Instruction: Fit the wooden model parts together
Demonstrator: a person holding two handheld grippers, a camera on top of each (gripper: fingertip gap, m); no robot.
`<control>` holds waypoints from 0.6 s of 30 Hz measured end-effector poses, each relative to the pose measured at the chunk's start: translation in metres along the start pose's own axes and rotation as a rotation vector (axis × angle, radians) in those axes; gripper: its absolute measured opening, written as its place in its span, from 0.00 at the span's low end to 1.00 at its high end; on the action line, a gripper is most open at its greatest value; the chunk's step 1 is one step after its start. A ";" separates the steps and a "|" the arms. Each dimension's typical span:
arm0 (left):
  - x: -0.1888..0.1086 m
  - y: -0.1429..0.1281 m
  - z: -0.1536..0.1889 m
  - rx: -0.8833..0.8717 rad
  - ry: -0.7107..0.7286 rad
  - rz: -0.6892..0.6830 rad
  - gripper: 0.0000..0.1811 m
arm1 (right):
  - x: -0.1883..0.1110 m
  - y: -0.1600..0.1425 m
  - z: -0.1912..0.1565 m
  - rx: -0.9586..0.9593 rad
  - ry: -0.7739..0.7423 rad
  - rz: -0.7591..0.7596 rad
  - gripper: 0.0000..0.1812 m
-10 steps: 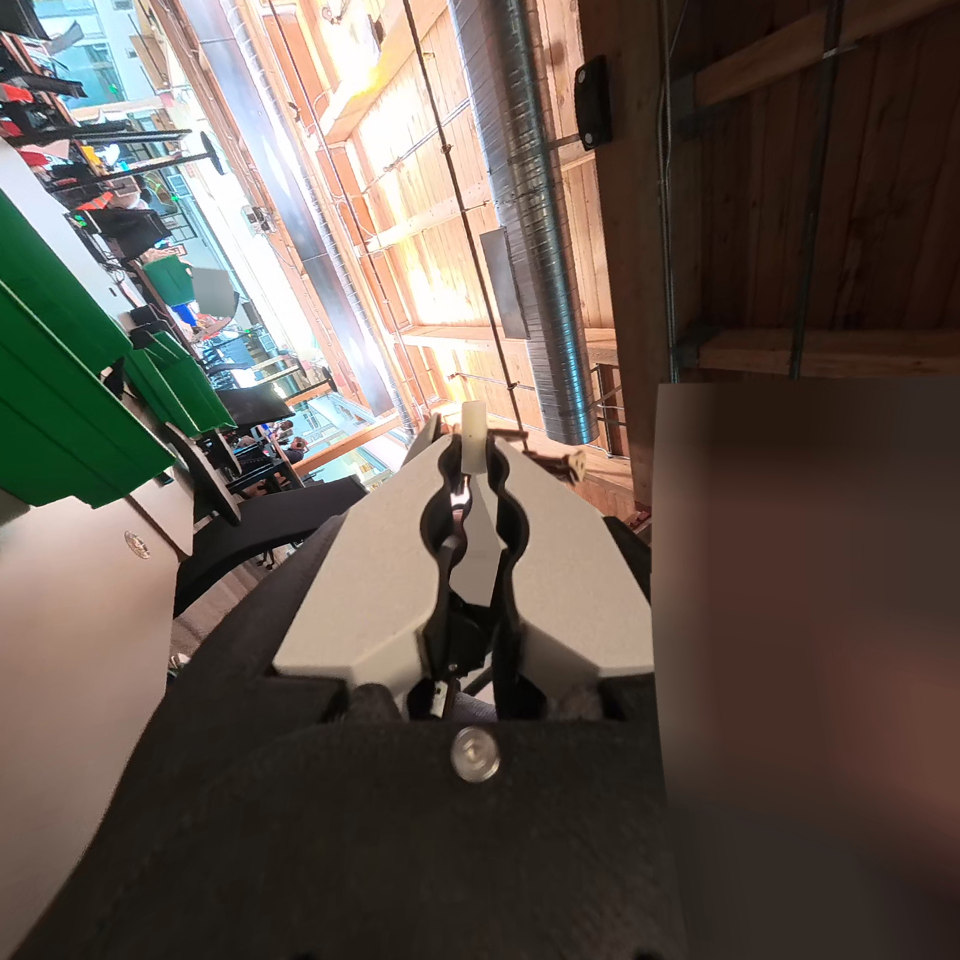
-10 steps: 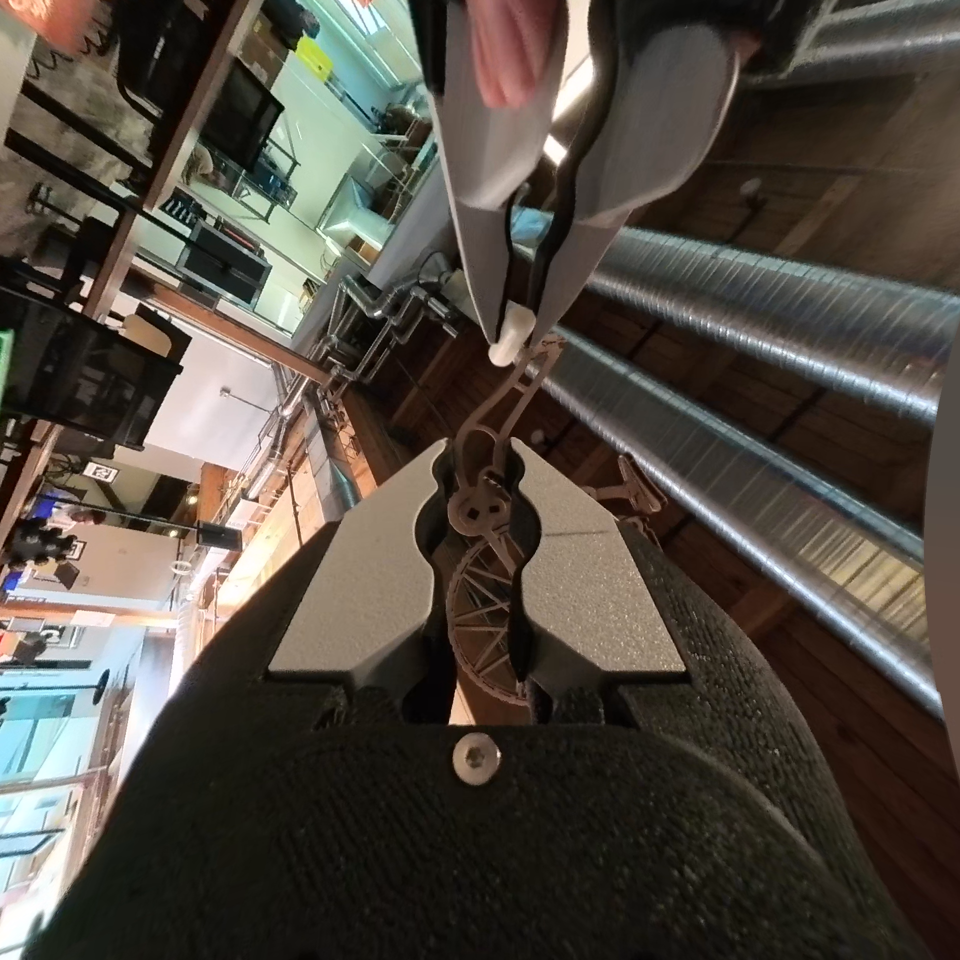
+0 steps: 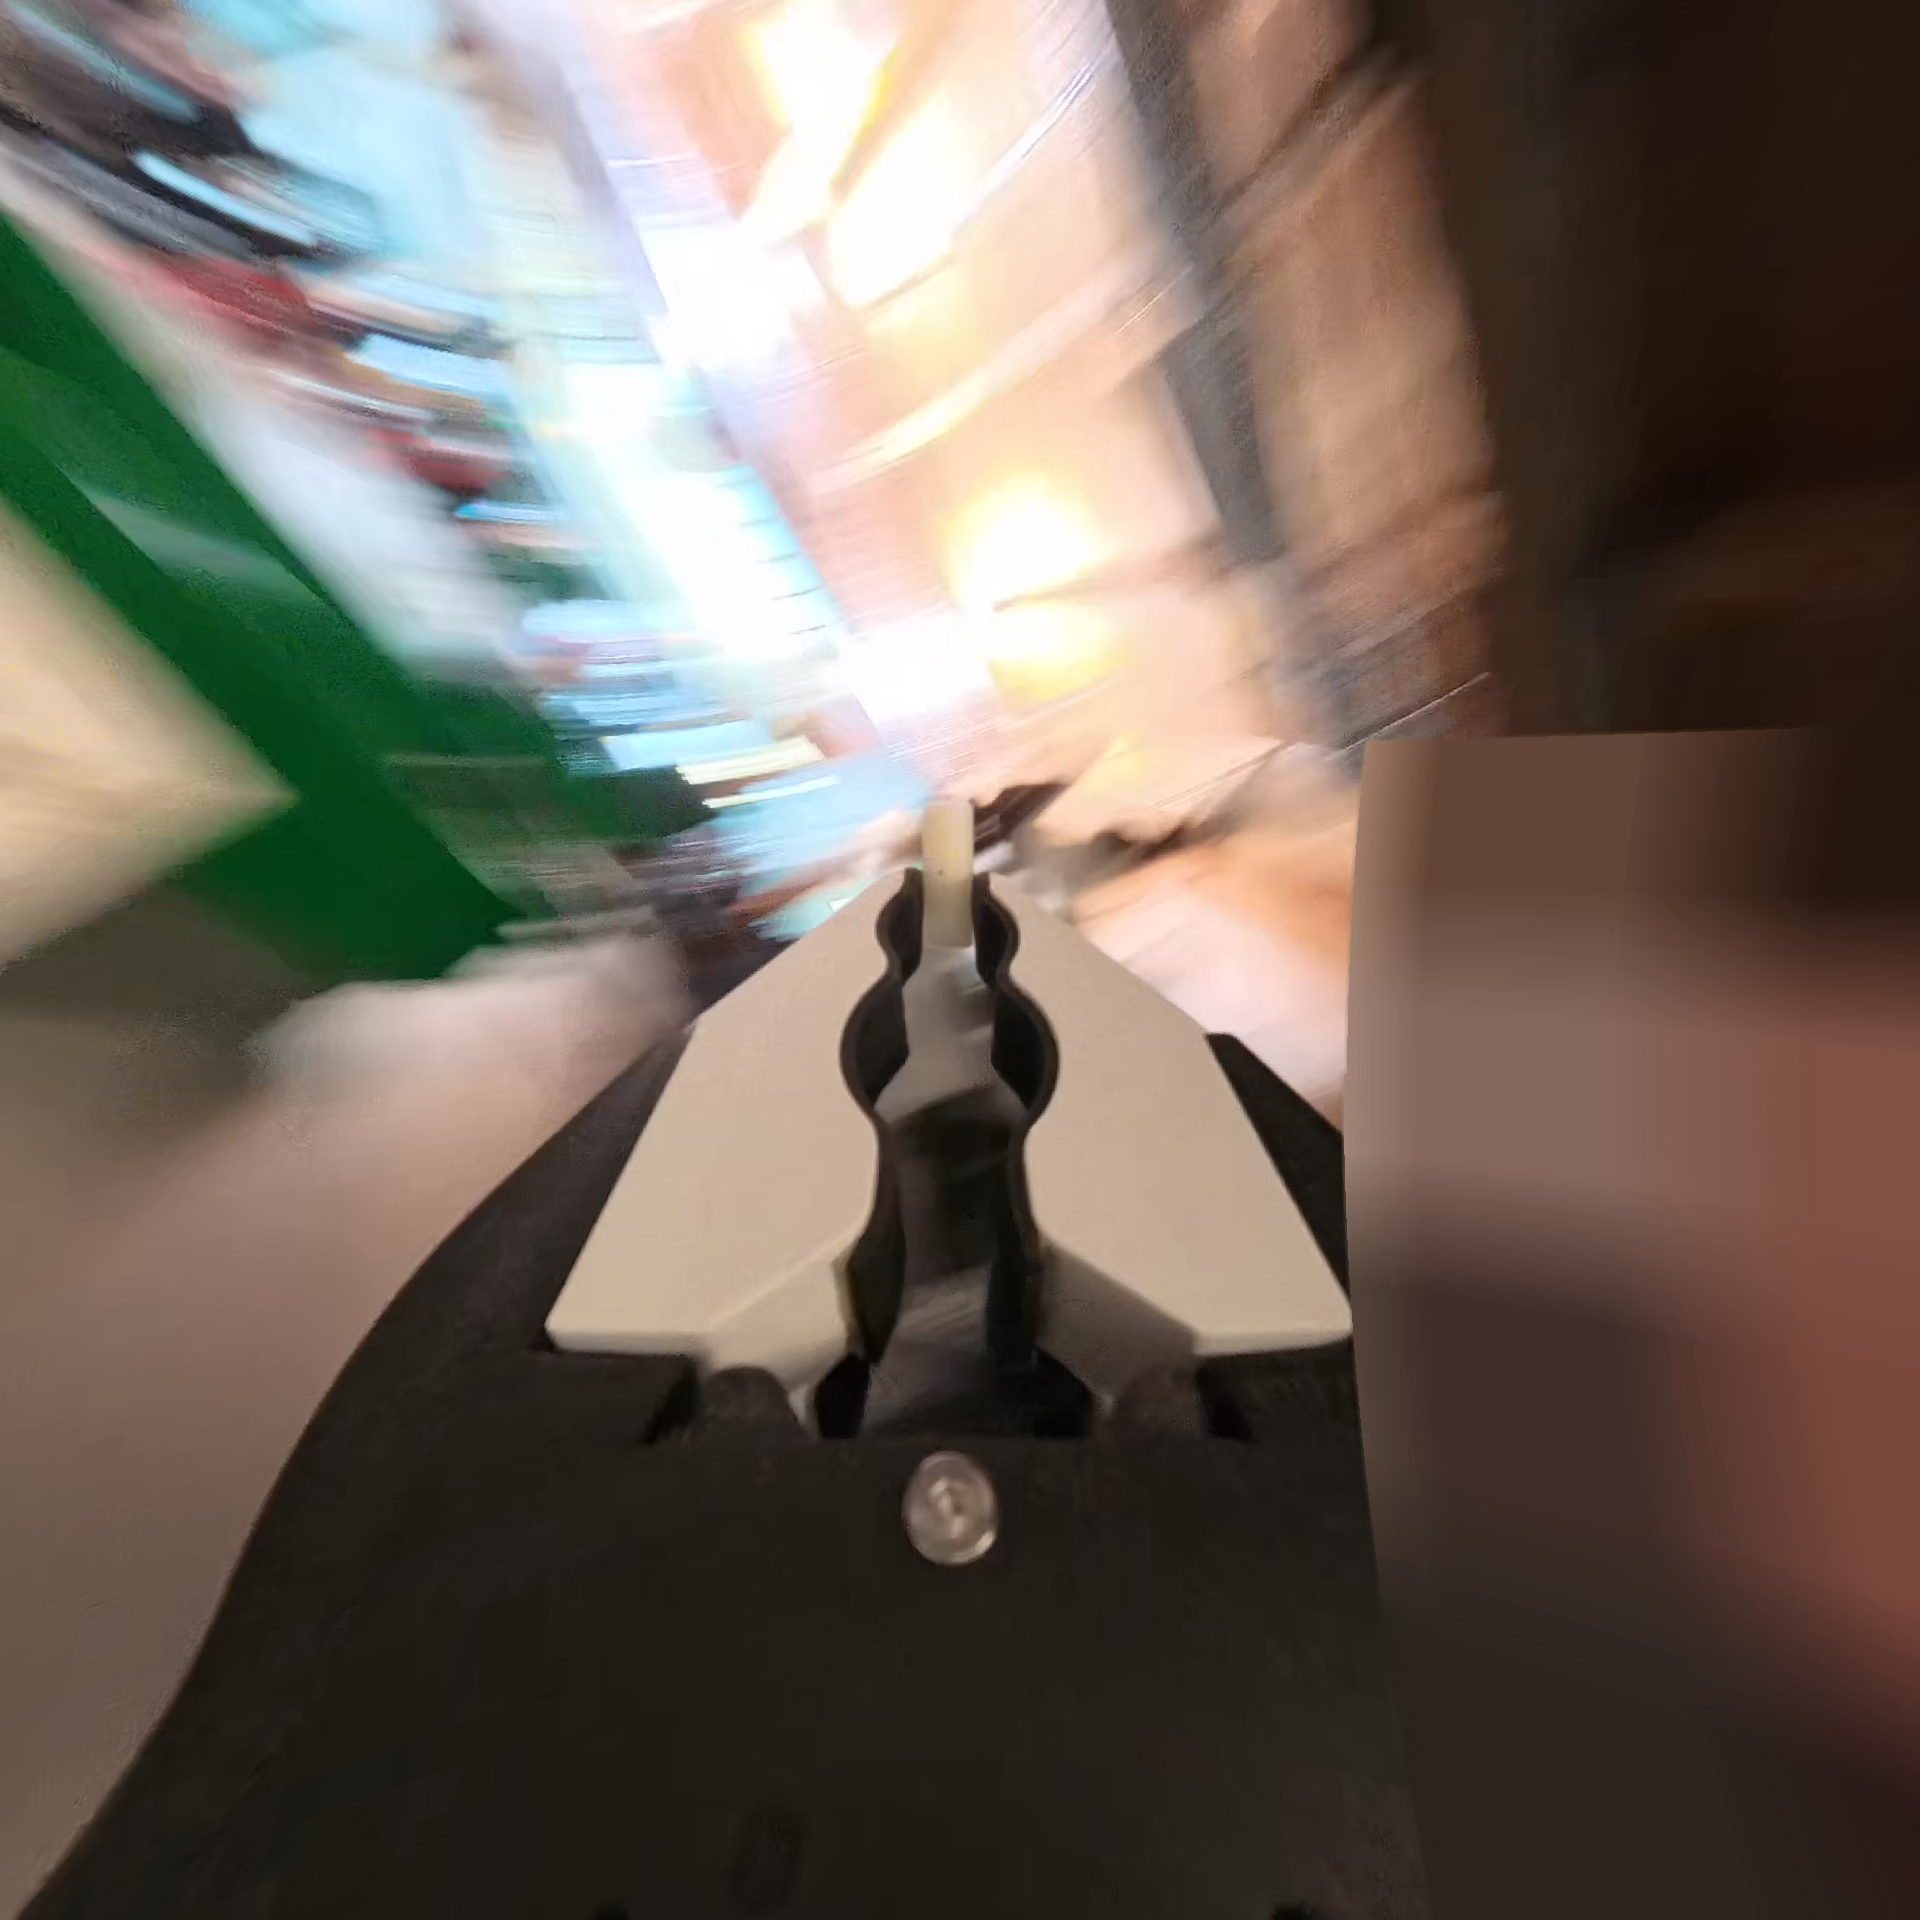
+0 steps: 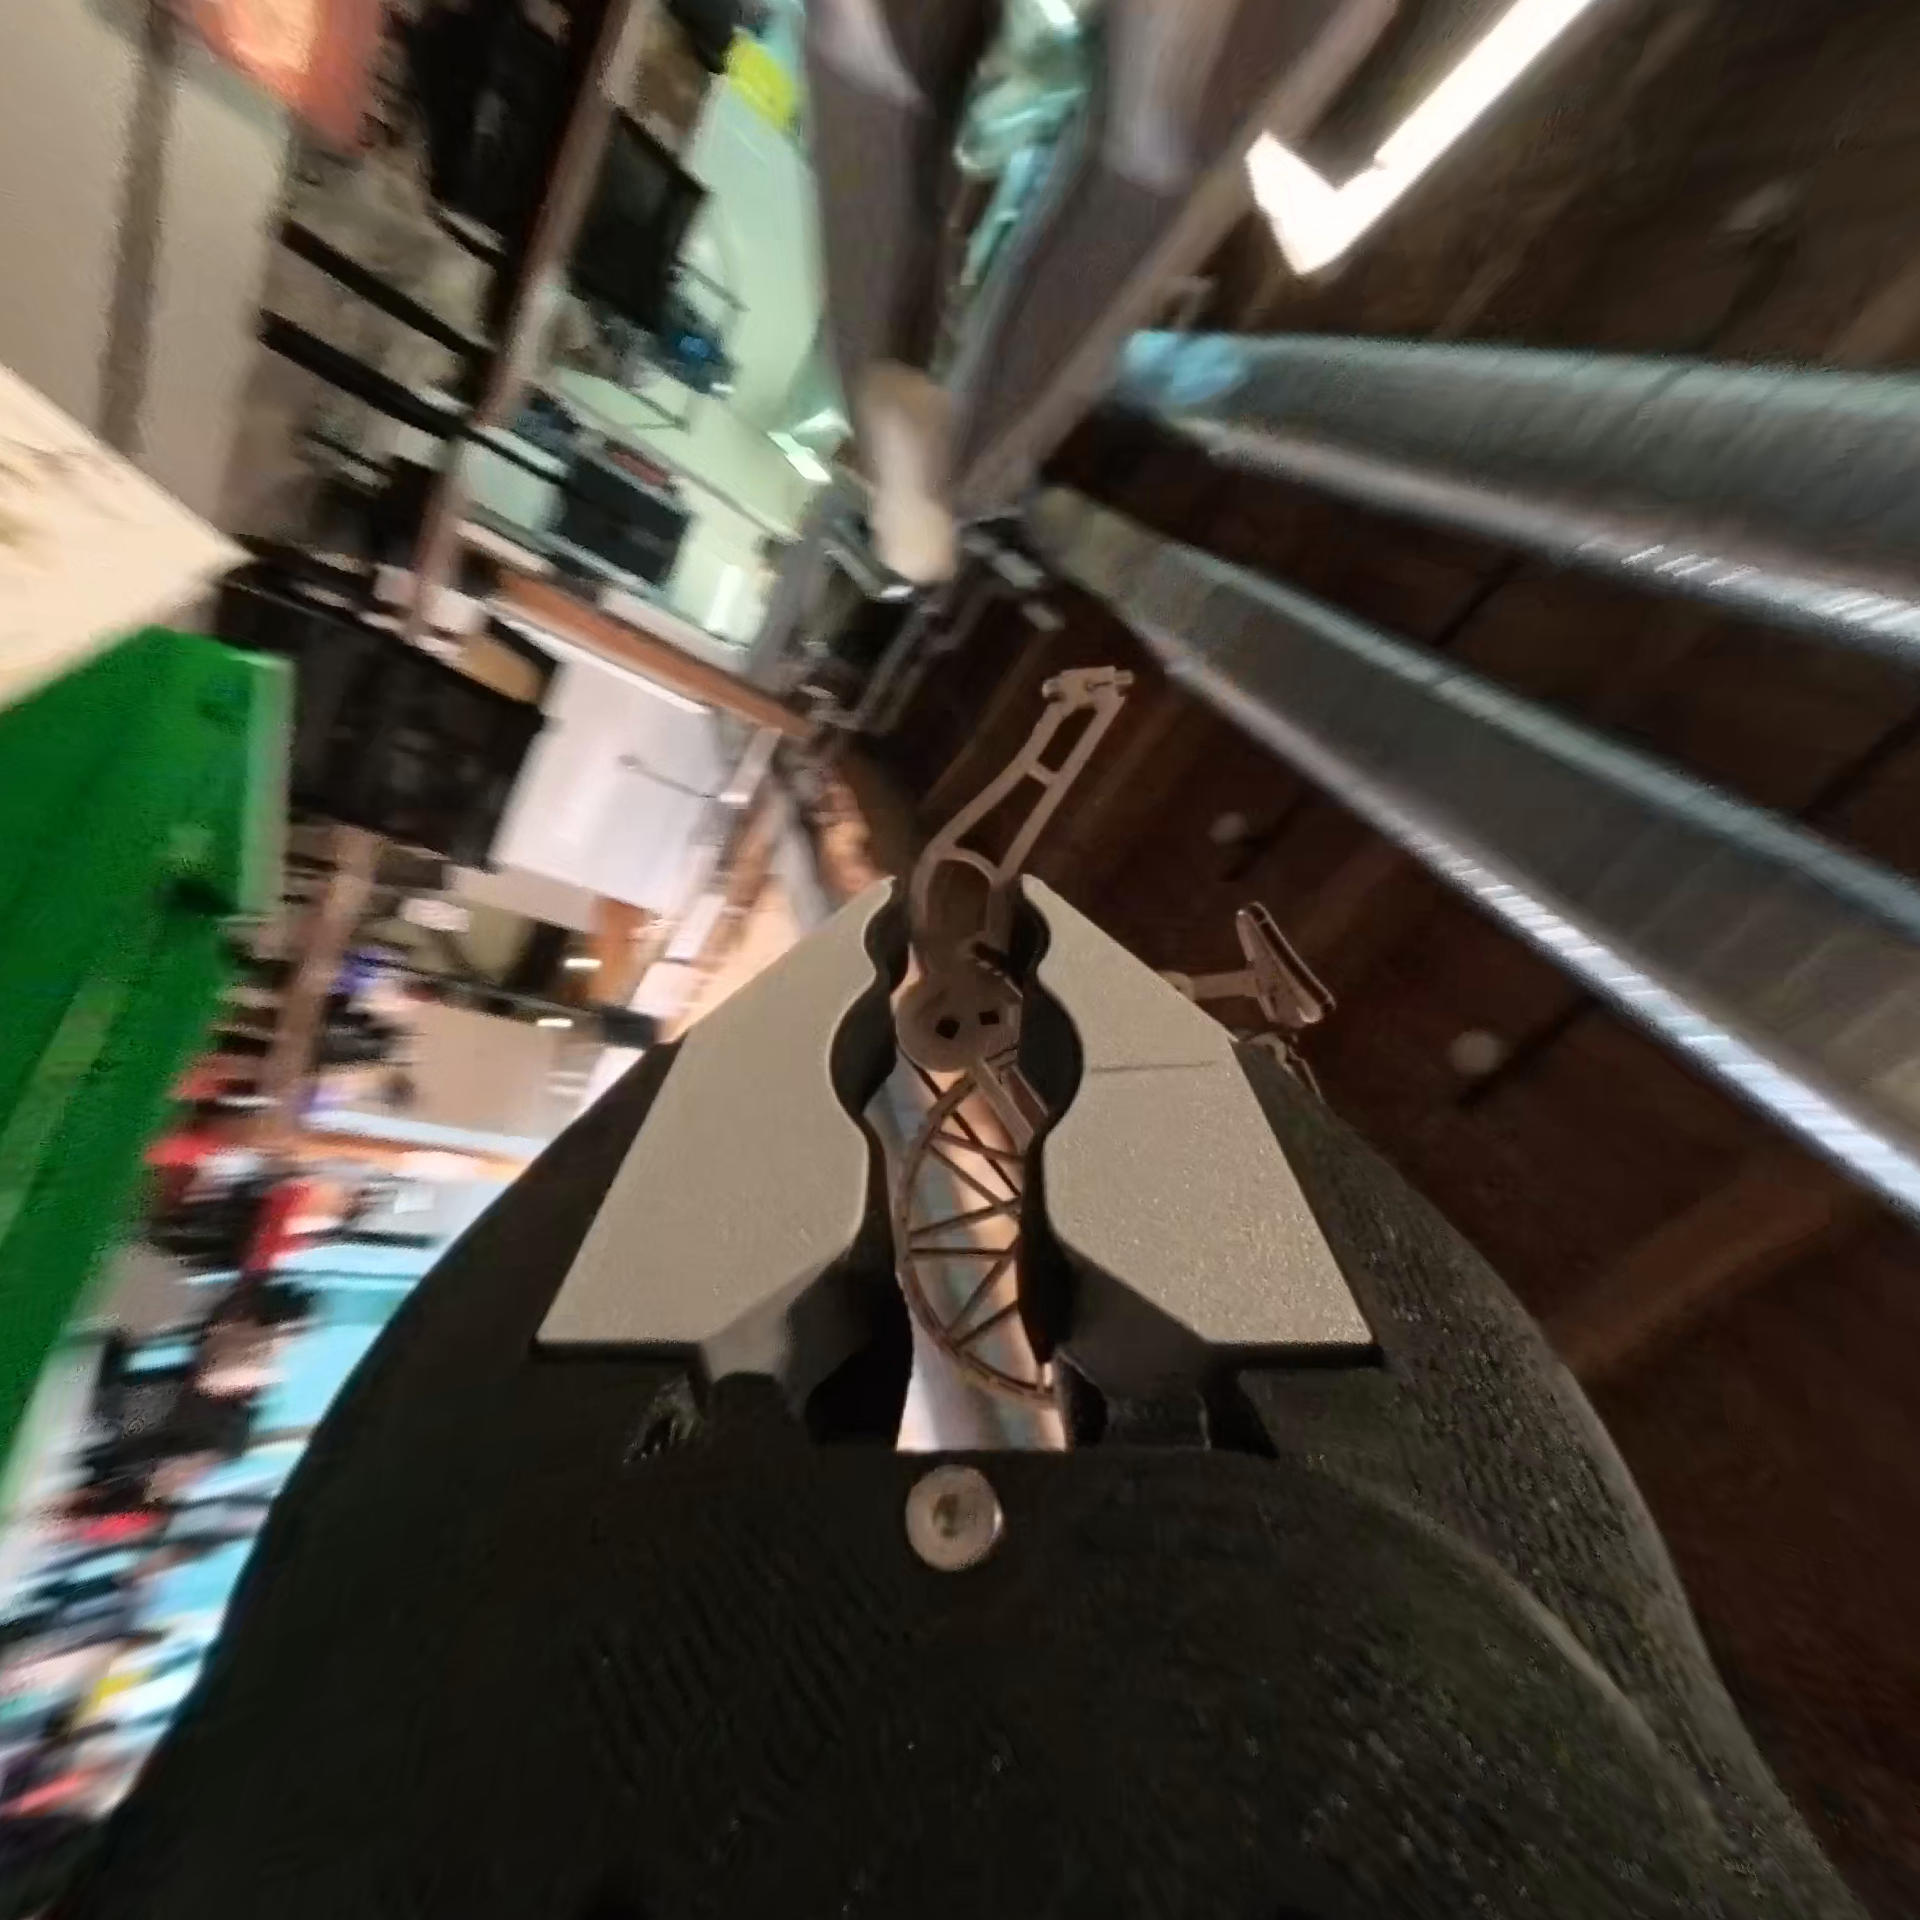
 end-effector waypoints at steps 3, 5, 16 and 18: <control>-0.006 -0.011 -0.061 0.379 0.443 -0.195 0.04 | -0.007 0.015 -0.039 0.293 0.271 0.099 0.09; -0.008 -0.020 -0.087 0.500 0.598 -0.305 0.04 | -0.015 0.032 -0.062 0.497 0.435 0.166 0.09; -0.028 -0.037 -0.152 0.684 1.046 -0.668 0.31 | -0.048 0.068 -0.110 0.846 0.788 0.241 0.09; -0.029 -0.036 -0.123 0.738 0.958 -0.597 0.35 | -0.055 0.069 -0.113 0.903 0.820 0.250 0.09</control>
Point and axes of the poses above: each gripper's, where its closed fingertips meet, x out along the fingers, y out of its top, z = x × y across the jaws, the point moved 4 cm from there along -x, back along the fingers, and after that the axes turned 15 degrees about -x, right-handed, at the moved point
